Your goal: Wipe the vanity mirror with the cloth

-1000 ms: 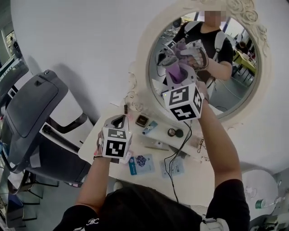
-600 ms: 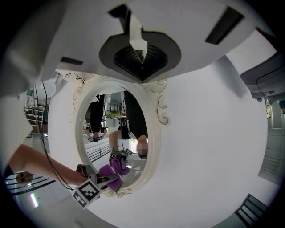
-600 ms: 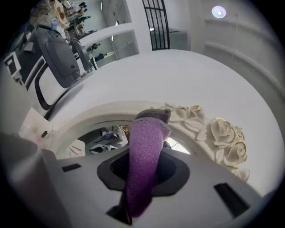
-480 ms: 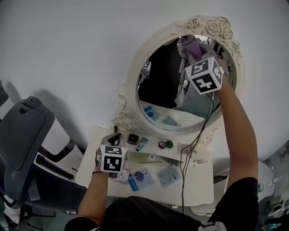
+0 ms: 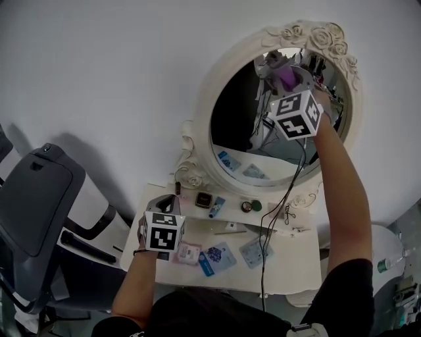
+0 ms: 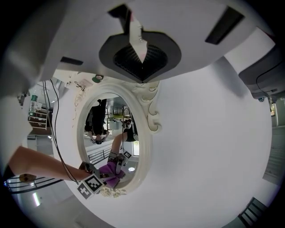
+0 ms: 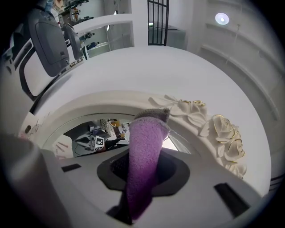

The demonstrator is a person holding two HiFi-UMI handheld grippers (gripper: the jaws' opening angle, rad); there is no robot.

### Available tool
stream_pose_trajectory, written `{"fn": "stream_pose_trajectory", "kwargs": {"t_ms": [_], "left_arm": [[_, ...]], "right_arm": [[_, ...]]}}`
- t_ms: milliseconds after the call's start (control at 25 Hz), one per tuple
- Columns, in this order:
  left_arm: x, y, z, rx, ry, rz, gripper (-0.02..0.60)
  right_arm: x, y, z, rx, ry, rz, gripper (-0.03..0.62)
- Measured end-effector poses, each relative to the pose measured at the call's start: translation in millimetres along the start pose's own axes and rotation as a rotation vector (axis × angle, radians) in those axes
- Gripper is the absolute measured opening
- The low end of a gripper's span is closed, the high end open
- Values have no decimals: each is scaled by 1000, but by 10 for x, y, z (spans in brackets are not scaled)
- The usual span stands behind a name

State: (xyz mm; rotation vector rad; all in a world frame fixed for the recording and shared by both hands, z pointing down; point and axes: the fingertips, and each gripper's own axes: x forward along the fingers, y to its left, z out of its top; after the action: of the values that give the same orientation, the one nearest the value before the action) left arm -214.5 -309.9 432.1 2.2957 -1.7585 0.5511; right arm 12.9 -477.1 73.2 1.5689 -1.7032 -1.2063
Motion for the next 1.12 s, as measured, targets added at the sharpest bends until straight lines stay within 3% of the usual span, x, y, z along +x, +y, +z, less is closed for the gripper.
{"fn": "stream_pose_trajectory", "kwargs": {"t_ms": [360,640,920,1120], "left_arm": [[-100,147,-287,5,43,3,0],[-170,138,-413,3,56,2,0],[-210,116,-472,-6,59,8,0],[-233,169,-493,-17,62,22,1]], "right_arm": [[-65,648,-148,47,18,68,89],[-176,1422,-387,-57,61,165,89],[-324,2314,-756,-25,77,255,89],[-408,2834,-982,-92,96,310,89]]}}
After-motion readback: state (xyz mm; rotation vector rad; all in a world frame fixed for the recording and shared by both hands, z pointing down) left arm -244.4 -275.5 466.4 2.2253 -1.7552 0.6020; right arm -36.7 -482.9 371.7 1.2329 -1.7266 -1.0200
